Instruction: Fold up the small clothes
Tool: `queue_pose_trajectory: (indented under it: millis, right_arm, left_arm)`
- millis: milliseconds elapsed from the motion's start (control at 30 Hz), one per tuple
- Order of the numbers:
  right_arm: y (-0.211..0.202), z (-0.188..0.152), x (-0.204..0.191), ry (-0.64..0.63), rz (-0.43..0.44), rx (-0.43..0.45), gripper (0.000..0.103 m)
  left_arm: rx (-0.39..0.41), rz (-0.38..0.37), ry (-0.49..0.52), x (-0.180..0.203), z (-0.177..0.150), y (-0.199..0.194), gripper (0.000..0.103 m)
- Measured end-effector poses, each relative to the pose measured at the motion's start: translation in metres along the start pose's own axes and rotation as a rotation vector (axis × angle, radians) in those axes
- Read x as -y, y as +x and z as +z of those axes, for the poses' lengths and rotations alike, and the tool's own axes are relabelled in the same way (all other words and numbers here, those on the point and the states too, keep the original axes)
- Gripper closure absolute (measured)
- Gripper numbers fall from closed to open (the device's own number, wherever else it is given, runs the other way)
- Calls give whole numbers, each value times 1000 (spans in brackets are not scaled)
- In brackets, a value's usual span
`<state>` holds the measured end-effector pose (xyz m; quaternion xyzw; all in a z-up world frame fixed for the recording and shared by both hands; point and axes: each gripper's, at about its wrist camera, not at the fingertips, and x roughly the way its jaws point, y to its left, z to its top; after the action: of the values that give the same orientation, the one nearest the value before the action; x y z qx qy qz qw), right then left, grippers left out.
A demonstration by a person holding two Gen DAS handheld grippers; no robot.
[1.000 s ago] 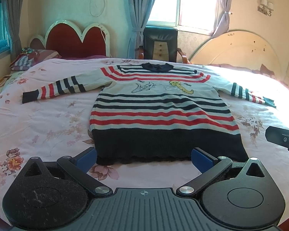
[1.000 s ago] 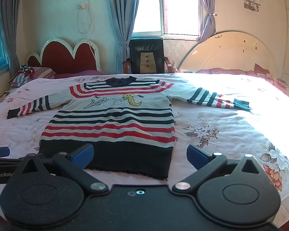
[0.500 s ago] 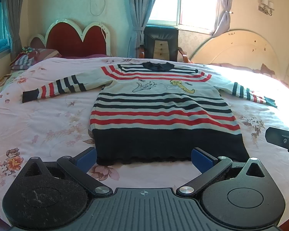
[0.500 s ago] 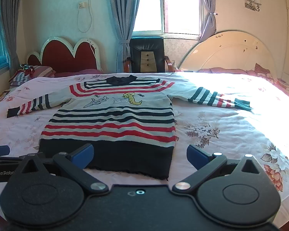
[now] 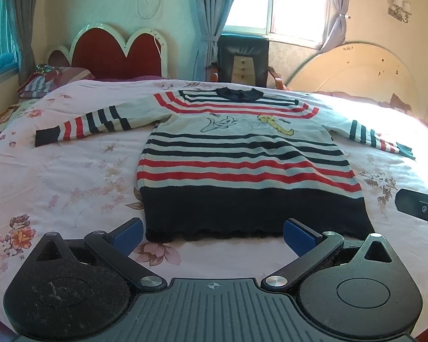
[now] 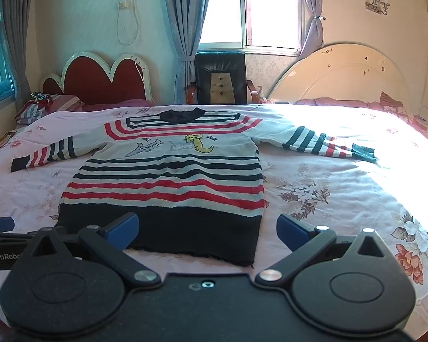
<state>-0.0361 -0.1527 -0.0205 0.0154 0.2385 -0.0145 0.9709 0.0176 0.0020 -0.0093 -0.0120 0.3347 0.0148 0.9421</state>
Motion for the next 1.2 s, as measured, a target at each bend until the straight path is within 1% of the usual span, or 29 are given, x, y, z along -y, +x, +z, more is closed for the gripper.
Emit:
queue_pose_trajectory:
  millis: [33, 67, 133, 233, 300, 367, 400, 467, 500, 533, 600, 633, 667, 700, 767, 833, 867, 900, 1000, 1067, 1133, 1200]
  right_arm:
    - [1, 0, 2, 2, -1, 2, 1]
    - [1, 0, 4, 6, -5, 5, 1]
    - [5, 2, 13, 19, -24, 13, 1]
    - [13, 7, 36, 50, -94, 36, 1]
    - [25, 13, 60, 86, -133, 43, 1]
    - [42, 22, 87, 135, -132, 15, 1]
    - [50, 26, 105, 173, -142, 26, 1]
    - [65, 35, 137, 229, -163, 66, 2]
    - [77, 40, 155, 261, -177, 78, 5]
    - [88, 45, 173, 298, -190, 84, 11]
    - [116, 53, 211, 395, -207, 83, 26]
    - [130, 56, 228, 438, -212, 81, 41]
    - [146, 58, 246, 478, -219, 83, 51]
    - [159, 59, 262, 511, -225, 88, 53]
    - [185, 59, 293, 593, -220, 107, 53]
    - [212, 55, 322, 681, -204, 121, 53]
    - [222, 53, 332, 706, -207, 125, 53]
    - [235, 51, 342, 738, -211, 117, 53]
    - [261, 43, 364, 831, -212, 95, 53]
    - [272, 39, 375, 876, -200, 94, 55]
    - [276, 37, 381, 900, -187, 115, 57]
    - [280, 38, 384, 890, -195, 118, 63]
  left_arm:
    - [2, 16, -3, 0, 1, 2, 0]
    - [2, 15, -2, 1, 2, 5, 0]
    - [-4, -10, 15, 5, 6, 14, 0]
    - [20, 0, 33, 14, 15, 27, 0]
    - [18, -3, 34, 21, 25, 39, 0]
    - [20, -60, 41, 27, 34, 52, 0]
    - [29, -83, 33, 31, 39, 58, 0]
    - [41, -80, 15, 39, 49, 72, 0]
    - [47, -66, 16, 45, 54, 79, 0]
    - [49, -51, 16, 53, 60, 89, 0]
    - [46, -40, 4, 64, 70, 106, 0]
    - [41, -42, -7, 70, 76, 115, 0]
    - [27, -48, -26, 74, 81, 126, 0]
    - [12, -49, -50, 80, 86, 138, 0]
    - [-8, -53, -97, 88, 94, 158, 0]
    - [12, -65, -161, 92, 99, 172, 0]
    - [19, -48, -184, 95, 101, 178, 0]
    - [12, -19, -179, 99, 103, 185, 0]
    - [-57, 38, -151, 104, 114, 205, 0]
    - [-74, 58, -177, 99, 120, 214, 0]
    - [-87, 85, -193, 91, 123, 221, 0]
    - [-119, 118, -176, 85, 126, 231, 0]
